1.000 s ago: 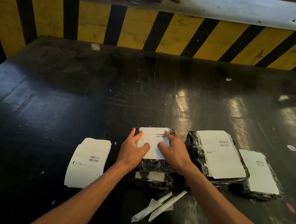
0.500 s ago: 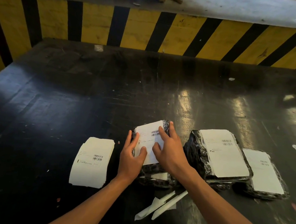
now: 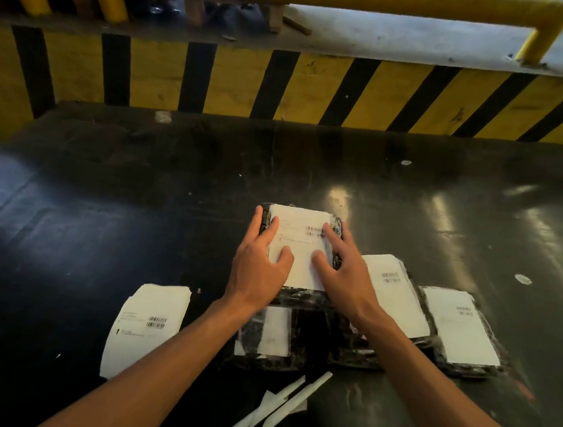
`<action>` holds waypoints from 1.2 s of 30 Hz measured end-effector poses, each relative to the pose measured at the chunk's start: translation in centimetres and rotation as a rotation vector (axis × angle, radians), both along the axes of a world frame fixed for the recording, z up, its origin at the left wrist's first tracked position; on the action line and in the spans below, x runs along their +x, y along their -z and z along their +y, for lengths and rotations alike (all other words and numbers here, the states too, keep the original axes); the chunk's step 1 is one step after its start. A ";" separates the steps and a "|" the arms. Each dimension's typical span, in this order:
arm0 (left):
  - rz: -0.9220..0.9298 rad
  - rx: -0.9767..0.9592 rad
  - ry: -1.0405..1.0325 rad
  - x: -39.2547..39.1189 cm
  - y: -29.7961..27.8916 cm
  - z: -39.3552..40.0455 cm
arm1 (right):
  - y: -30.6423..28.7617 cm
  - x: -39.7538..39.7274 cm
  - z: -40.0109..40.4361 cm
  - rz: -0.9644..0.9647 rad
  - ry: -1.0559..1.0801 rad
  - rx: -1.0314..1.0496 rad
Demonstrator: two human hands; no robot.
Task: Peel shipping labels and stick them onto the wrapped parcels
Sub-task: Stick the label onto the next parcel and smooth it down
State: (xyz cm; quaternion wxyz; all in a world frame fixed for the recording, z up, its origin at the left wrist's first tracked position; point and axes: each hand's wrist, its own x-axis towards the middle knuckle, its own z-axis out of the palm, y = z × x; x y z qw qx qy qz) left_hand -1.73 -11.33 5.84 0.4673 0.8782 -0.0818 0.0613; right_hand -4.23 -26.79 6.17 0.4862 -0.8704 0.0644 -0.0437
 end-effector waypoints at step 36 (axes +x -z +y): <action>0.199 -0.003 0.150 -6.7 13.5 -33.3 | 11.7 -5.9 -33.9 0.081 0.028 -0.054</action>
